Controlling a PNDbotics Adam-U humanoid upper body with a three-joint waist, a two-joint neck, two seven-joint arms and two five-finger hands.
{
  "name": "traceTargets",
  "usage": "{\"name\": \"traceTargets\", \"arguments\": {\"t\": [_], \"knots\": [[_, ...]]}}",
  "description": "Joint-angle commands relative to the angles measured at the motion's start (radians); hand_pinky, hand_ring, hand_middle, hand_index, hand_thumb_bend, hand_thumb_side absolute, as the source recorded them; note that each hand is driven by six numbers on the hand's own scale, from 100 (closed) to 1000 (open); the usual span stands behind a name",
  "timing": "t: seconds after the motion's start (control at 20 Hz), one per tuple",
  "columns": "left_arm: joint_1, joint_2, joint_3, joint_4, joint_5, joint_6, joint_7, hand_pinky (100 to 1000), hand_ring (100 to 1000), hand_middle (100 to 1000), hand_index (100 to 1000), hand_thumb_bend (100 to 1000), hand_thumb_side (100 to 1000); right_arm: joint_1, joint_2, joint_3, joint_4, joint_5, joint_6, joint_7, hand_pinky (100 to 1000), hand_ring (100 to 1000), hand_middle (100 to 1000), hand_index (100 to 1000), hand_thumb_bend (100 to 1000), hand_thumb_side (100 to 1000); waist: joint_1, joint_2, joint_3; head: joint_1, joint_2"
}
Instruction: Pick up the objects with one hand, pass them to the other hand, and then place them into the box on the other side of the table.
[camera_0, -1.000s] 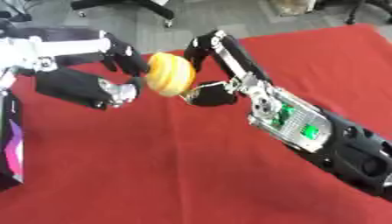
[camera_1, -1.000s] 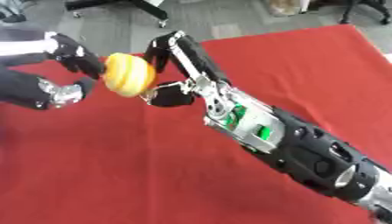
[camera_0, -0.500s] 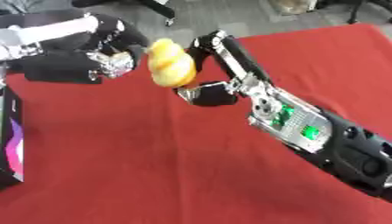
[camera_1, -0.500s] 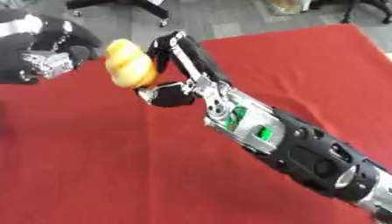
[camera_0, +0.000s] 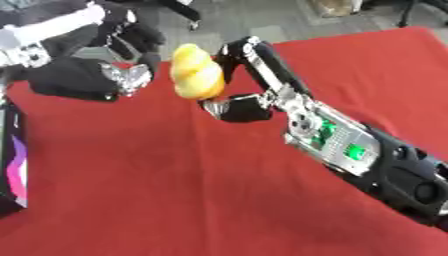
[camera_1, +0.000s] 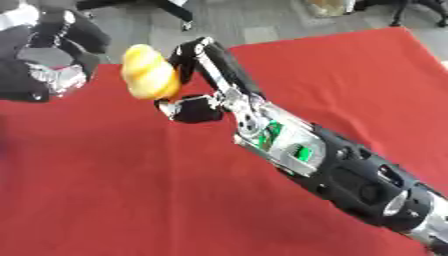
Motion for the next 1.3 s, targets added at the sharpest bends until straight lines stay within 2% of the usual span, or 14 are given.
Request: {"name": "traceTargets", "arguments": {"t": [0.05,0.3,0.35,0.4,0.45,0.5,0.55,0.6,0.85,0.95,1.3], "knots": [[-0.02,0.027,0.009,-0.012,-0.062,-0.007,-0.008,825,799,717,824,100,586,-0.012,-0.01,-0.009,-0.015,0.002,0.0,-0.006,756,508,328,457,357,100,0.0,0.001,-0.001,0.004,-0.008],[-0.026,0.007,0.004,0.011,-0.124,0.015,-0.036,857,817,747,873,100,686,-0.013,-0.011,-0.008,-0.015,0.003,-0.002,-0.003,757,508,329,457,356,100,-0.002,0.0,-0.005,0.006,-0.011],[-0.027,0.004,0.002,0.014,-0.129,0.016,-0.047,860,821,752,879,100,635,-0.014,-0.011,-0.008,-0.015,0.004,-0.003,-0.002,757,508,329,457,356,100,-0.002,0.0,-0.005,0.007,-0.012],[-0.028,0.001,0.0,0.017,-0.133,0.018,-0.062,863,823,756,882,100,467,-0.014,-0.011,-0.008,-0.015,0.004,-0.003,-0.001,757,508,329,457,356,100,-0.002,0.0,-0.006,0.007,-0.012],[-0.029,-0.001,0.0,0.02,-0.134,0.021,-0.076,863,824,757,883,100,367,-0.014,-0.012,-0.008,-0.015,0.005,-0.004,-0.001,757,508,329,457,356,100,-0.002,0.0,-0.006,0.008,-0.012],[-0.029,-0.004,-0.001,0.023,-0.134,0.024,-0.09,864,825,758,884,100,216,-0.015,-0.012,-0.009,-0.015,0.004,-0.004,0.0,757,508,329,456,356,100,-0.002,0.0,-0.006,0.009,-0.012],[-0.028,-0.005,-0.001,0.026,-0.134,0.026,-0.102,863,825,759,884,105,190,-0.015,-0.012,-0.009,-0.015,0.004,-0.004,0.0,757,508,329,456,356,100,-0.001,0.0,-0.007,0.009,-0.012],[-0.026,-0.006,0.0,0.028,-0.132,0.029,-0.111,864,825,760,884,154,212,-0.015,-0.012,-0.008,-0.015,0.004,-0.004,0.001,757,508,329,456,356,100,-0.001,0.0,-0.008,0.009,-0.012],[-0.023,-0.009,0.007,0.03,-0.108,0.031,-0.095,845,812,746,874,191,252,-0.015,-0.013,-0.008,-0.015,0.006,-0.003,0.002,757,508,329,456,356,100,0.0,0.001,-0.009,0.012,-0.013],[-0.023,-0.011,0.006,0.031,-0.1,0.033,-0.079,845,812,746,874,191,252,-0.016,-0.013,-0.008,-0.015,0.007,-0.003,0.003,757,508,329,456,356,100,0.0,0.001,-0.009,0.012,-0.013],[-0.024,-0.028,0.001,0.052,-0.082,0.04,-0.078,853,815,751,891,105,213,-0.021,-0.009,-0.005,-0.015,0.009,-0.005,0.006,756,508,329,454,356,100,0.0,0.004,-0.011,0.016,-0.013]]}}
